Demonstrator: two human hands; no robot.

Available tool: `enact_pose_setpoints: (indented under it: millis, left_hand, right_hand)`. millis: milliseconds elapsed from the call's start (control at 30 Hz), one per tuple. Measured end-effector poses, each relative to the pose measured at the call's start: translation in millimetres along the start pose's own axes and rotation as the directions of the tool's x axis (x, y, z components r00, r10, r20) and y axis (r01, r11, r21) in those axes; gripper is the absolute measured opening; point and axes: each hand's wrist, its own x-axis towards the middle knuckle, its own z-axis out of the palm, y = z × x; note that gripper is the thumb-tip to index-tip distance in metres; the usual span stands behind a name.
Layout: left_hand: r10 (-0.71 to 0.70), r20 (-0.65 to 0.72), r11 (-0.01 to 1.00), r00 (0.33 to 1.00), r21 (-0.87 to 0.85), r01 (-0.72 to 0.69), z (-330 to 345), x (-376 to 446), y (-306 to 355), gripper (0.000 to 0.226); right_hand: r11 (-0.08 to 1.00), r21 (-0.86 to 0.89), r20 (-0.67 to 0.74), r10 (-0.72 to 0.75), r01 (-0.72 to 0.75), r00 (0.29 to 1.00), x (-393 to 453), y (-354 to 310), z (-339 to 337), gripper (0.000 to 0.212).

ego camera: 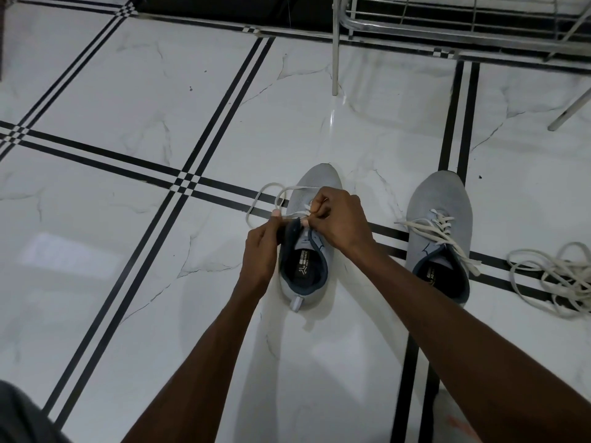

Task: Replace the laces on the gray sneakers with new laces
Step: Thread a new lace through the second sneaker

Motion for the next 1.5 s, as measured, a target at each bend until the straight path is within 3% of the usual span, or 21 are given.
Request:
enact_pose_setpoints:
  millis: [233,400,600,733,933,1033,1100,1167,1233,1300,1400,1500]
  left_hand:
    - [-0.020,0.037,0.999,0.999,-0.044,0.022,2.6,5.1,-0.9,0.015]
    - [-0.006,0.037,1.000,0.999,-0.002,0.006,9.9,7.2,1.2,0.014]
    - [0.142,-0.027,0.936,0.990,0.329,-0.125,24.8,4.4,4.9,0.014]
    - [0.167,-0.063,0.941,0.984,0.309,-0.140,29.2,-1.0,2.2,0.011]
    - [0.095,-0.172,0.976,0.980,0.209,-0.058,26.1,-9.6,-0.1,0.013]
    - [-0.048,-0.374,0.982,0.926,0.150,0.112,7.9,-12.8,-2.9,0.013]
    - [-0.104,-0.434,0.947,0.895,0.232,0.222,-11.1,-12.4,-8.6,0.014]
    - [0.010,-0.402,0.908,0.916,0.386,0.160,-17.8,-13.7,-10.2,0.009]
    - [0.245,-0.265,0.868,0.933,0.488,-0.090,-7.9,-16.1,-2.7,0.013]
    - [0.358,-0.103,0.841,0.928,0.468,-0.273,7.4,-15.2,5.7,0.014]
    - [0.267,0.014,0.889,0.964,0.381,-0.252,18.3,-10.5,11.5,0.016]
    - [0.256,-0.079,0.872,0.964,0.449,-0.195,14.0,-5.6,12.3,0.014]
  right_hand:
    - [0.998,-0.065,-0.145,0.017,-0.026,0.989,-10.6,1.0,1.3,0.016]
    - [0.998,-0.015,-0.022,0.054,-0.055,0.998,-20.2,4.4,-8.6,0.012]
    - [0.984,0.101,0.072,0.143,-0.150,0.987,-26.2,-4.8,-14.9,0.035]
    - [0.964,0.148,0.084,0.209,-0.220,0.974,-27.2,-5.7,-14.5,0.029]
    - [0.937,0.217,0.005,0.279,-0.273,0.960,-32.4,-1.0,-11.0,0.010]
    - [0.913,0.287,-0.028,0.310,-0.289,0.950,-35.3,3.4,-7.9,0.004]
    - [0.895,0.320,-0.023,0.335,-0.311,0.942,-35.4,4.7,-5.1,0.002]
    - [0.887,0.327,0.003,0.345,-0.327,0.939,-35.0,3.9,-3.5,0.001]
    - [0.887,0.329,0.013,0.340,-0.325,0.940,-35.1,2.8,-4.7,0.002]
    - [0.890,0.335,0.007,0.327,-0.311,0.945,-34.8,1.2,-6.9,0.005]
    - [0.897,0.332,0.016,0.305,-0.293,0.952,-36.2,-0.4,-8.5,0.008]
    - [0.897,0.320,0.017,0.316,-0.304,0.949,-36.4,2.3,-9.4,0.006]
